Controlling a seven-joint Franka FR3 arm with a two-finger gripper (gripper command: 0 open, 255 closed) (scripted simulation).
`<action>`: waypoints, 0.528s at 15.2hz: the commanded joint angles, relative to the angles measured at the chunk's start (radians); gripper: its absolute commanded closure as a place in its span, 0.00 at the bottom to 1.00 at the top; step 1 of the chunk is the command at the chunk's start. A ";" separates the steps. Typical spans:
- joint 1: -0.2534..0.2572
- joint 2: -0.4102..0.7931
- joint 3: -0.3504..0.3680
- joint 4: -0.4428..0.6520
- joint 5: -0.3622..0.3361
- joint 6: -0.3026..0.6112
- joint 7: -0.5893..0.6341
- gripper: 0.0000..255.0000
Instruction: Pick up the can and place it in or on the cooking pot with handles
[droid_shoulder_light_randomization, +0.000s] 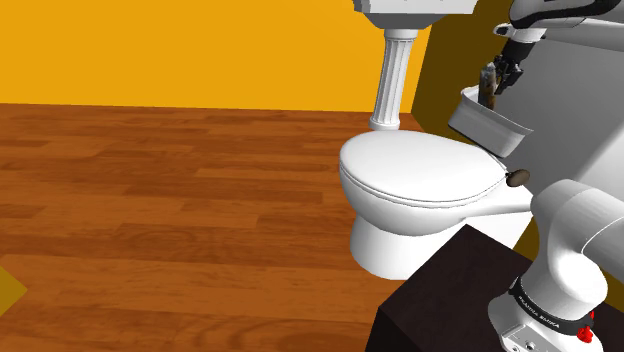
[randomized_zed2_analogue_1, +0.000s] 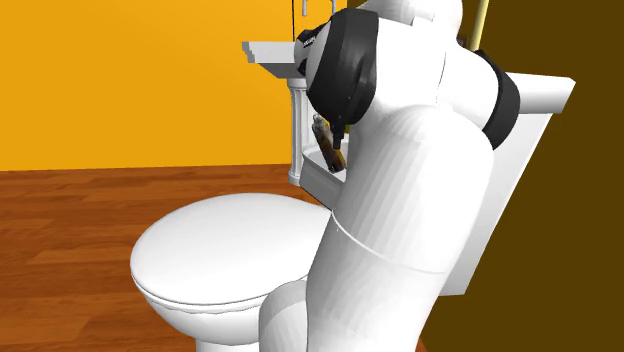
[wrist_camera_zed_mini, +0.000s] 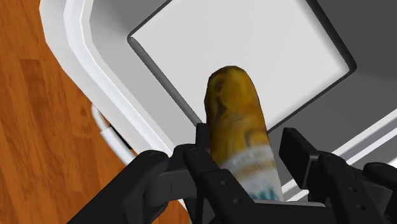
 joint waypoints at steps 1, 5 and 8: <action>-0.006 -0.047 -0.047 0.002 -0.010 -0.005 0.006 1.00; -0.023 -0.034 -0.053 -0.053 0.001 0.045 -0.001 0.00; -0.007 -0.048 -0.045 0.002 -0.012 -0.005 0.007 0.00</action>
